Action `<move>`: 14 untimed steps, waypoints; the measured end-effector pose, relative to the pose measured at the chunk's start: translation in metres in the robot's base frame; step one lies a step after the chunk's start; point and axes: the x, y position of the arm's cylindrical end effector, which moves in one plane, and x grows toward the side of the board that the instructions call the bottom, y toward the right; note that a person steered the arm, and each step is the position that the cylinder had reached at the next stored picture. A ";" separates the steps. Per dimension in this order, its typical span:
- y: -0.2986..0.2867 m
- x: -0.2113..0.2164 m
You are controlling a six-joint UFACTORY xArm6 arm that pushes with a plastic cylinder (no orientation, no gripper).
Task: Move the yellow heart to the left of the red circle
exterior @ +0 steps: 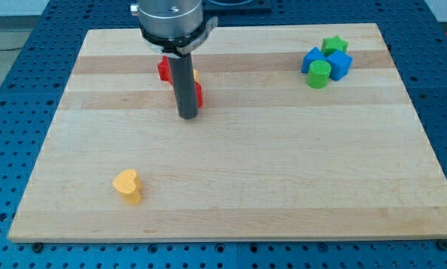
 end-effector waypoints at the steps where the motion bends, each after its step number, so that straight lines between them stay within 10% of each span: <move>1: -0.013 -0.011; 7: -0.003 0.201; 14: -0.085 0.173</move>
